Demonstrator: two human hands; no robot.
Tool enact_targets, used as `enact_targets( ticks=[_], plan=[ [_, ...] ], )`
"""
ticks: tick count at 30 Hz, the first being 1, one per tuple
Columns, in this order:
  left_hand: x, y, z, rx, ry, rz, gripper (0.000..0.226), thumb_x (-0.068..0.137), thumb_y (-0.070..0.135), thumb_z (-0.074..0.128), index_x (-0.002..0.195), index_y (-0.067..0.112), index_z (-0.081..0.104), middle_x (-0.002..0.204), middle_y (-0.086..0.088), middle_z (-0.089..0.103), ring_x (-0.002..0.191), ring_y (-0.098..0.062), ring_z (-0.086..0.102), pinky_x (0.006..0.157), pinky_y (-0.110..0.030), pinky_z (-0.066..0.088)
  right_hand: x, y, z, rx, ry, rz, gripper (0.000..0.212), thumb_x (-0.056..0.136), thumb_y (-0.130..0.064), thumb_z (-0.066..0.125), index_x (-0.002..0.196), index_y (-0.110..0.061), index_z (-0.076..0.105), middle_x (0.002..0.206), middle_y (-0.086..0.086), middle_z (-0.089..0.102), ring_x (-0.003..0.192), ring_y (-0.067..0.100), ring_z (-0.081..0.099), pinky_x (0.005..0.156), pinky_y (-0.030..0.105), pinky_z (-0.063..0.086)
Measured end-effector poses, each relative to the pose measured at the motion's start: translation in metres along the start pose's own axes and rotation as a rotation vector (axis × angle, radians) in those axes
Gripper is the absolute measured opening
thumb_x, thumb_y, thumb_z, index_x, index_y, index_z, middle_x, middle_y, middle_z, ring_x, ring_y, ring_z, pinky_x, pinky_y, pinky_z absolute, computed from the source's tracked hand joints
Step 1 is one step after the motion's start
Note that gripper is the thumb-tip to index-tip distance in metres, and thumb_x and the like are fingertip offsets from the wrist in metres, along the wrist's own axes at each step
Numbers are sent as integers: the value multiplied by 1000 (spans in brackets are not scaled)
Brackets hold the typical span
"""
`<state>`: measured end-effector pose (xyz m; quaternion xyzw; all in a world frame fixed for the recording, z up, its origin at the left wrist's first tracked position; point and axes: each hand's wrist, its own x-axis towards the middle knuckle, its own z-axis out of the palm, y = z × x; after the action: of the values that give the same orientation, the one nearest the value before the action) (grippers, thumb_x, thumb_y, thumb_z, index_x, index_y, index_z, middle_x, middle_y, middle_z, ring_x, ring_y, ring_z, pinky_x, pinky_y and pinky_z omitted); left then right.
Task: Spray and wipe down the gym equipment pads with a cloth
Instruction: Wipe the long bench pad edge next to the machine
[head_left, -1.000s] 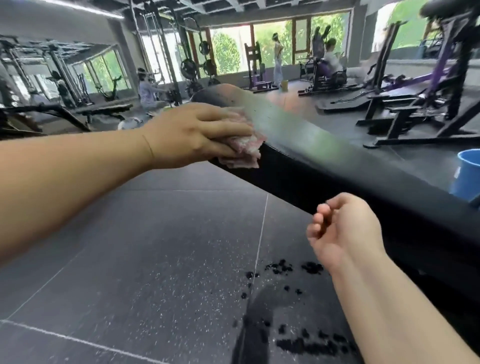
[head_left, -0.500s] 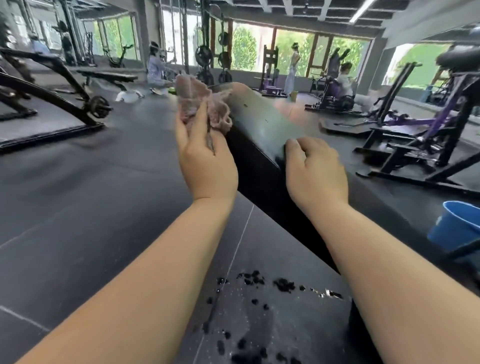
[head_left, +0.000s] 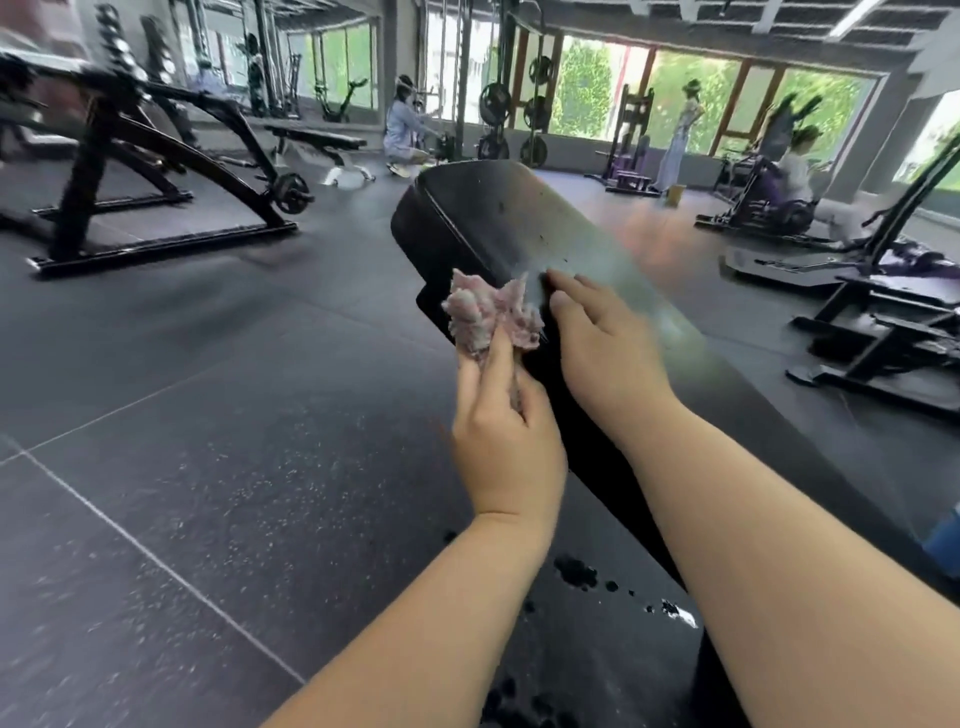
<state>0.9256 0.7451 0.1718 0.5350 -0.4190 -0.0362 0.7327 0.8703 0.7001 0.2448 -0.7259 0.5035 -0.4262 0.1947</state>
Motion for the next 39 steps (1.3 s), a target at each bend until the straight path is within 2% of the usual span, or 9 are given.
enact_targets(
  ticks=[4,6,12,20,25,29,33,36,39],
  plan=[
    [-47,2,-1,-47,-173,-63,48,94,30,39,139,45,47,154,10,38,113,-25,62,85,-16,45,-5,0,-4,95,-15,-4,37,102,-31,38,133,-38,59,152,-8,43,146,10,27,123,44,9],
    [-49,3,-12,-67,-234,-34,47,97,20,46,142,34,50,156,12,33,131,-8,49,100,-9,37,-7,-1,-9,168,-34,-2,40,100,-34,35,128,-39,62,151,-8,44,145,9,28,123,43,4],
    [96,5,-37,-153,73,-280,39,100,11,41,131,21,62,152,7,41,130,-8,48,114,-24,32,-13,-3,-11,67,-70,-59,53,93,-50,24,132,-39,59,152,-11,42,148,10,21,116,28,-8],
    [66,25,-16,-353,80,-496,35,98,9,44,120,28,64,99,6,67,87,-12,56,79,-25,47,-10,-7,-4,-135,-63,-130,44,99,-45,38,141,-38,49,154,-9,39,148,11,22,121,39,0],
    [87,5,-50,-319,3,-598,34,95,3,42,108,32,51,95,11,66,77,-9,56,57,-21,40,-17,-13,-5,-159,-54,-112,43,99,-41,43,142,-37,47,156,-12,35,147,9,22,124,36,5],
    [170,-10,-54,-601,27,-813,36,99,1,28,79,24,48,53,14,57,52,-3,44,43,-17,26,6,-50,9,-245,-76,-250,45,99,-36,46,144,-33,44,156,-11,33,145,11,22,120,44,20],
    [207,-17,-33,-792,-278,-922,32,95,11,33,69,25,44,67,9,43,61,-4,28,61,-17,24,23,-65,31,-357,-118,-325,56,100,-33,43,153,-29,27,161,-7,23,148,13,18,120,44,22],
    [214,-20,-23,-845,-433,-940,47,98,25,33,74,11,71,91,-11,69,89,-22,63,94,-38,48,24,-58,33,-333,-119,-314,56,100,-31,43,153,-31,26,161,-9,22,148,10,17,120,40,20],
    [211,-18,-24,-802,-369,-881,50,102,23,35,78,9,76,92,-10,73,84,-24,70,83,-34,56,25,-58,35,-326,-90,-330,56,99,-30,44,152,-30,29,160,-9,25,147,11,20,119,42,25]
  ],
)
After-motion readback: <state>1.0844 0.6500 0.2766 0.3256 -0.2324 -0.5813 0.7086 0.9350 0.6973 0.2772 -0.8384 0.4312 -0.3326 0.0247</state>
